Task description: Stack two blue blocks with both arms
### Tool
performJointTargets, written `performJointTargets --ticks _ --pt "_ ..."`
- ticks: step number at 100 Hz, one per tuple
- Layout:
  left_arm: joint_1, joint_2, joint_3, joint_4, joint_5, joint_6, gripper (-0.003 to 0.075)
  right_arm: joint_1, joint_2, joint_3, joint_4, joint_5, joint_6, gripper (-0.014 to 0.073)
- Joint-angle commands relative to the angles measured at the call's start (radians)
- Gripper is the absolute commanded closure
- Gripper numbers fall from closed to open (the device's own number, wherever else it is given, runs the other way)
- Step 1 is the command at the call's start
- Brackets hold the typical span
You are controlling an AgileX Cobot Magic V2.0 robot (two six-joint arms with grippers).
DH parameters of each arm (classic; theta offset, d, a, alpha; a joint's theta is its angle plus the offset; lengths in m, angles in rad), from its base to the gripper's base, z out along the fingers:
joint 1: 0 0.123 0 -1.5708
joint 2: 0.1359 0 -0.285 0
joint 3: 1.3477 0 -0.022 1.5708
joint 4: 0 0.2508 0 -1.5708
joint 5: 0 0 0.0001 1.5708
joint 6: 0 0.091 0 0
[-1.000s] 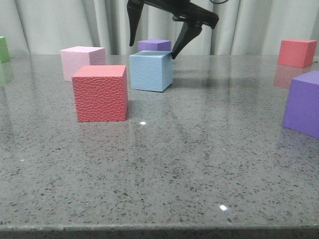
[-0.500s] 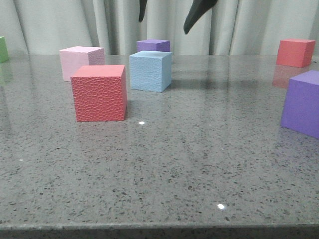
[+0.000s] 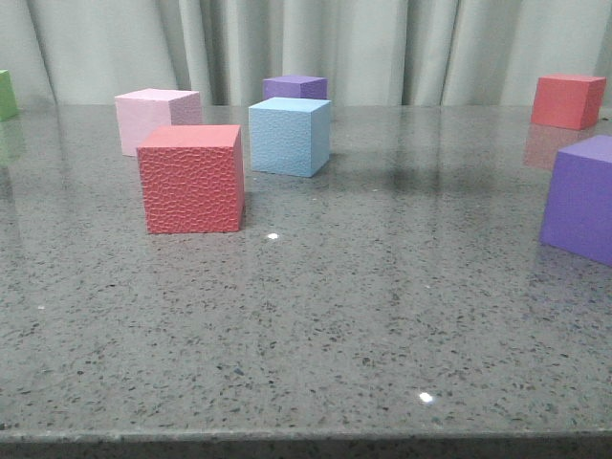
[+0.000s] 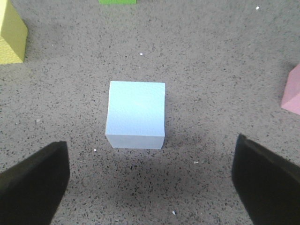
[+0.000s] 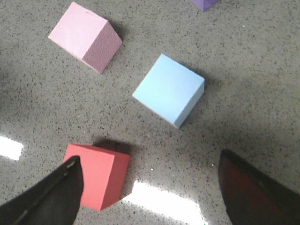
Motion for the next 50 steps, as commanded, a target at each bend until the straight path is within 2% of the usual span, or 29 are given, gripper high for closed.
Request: performJointTargets --ticks 1,29,50 --pt "0.017 0.028 -0.072 0.000 -0.027 -0.009 0.0048 -0.001 -0.133 0.101 -0.014 -0.142 -0.020 0.0004" --pt "0.034 0.157 -0.145 -0.007 -0.029 0.025 0.0048 -0.001 -0.356 0.490 -0.014 -0.357 -0.026 0.0004" --pt "0.033 0.258 -0.215 -0.007 -0.025 0.027 0.0048 -0.001 -0.424 0.608 -0.014 -0.437 -0.026 0.0004"
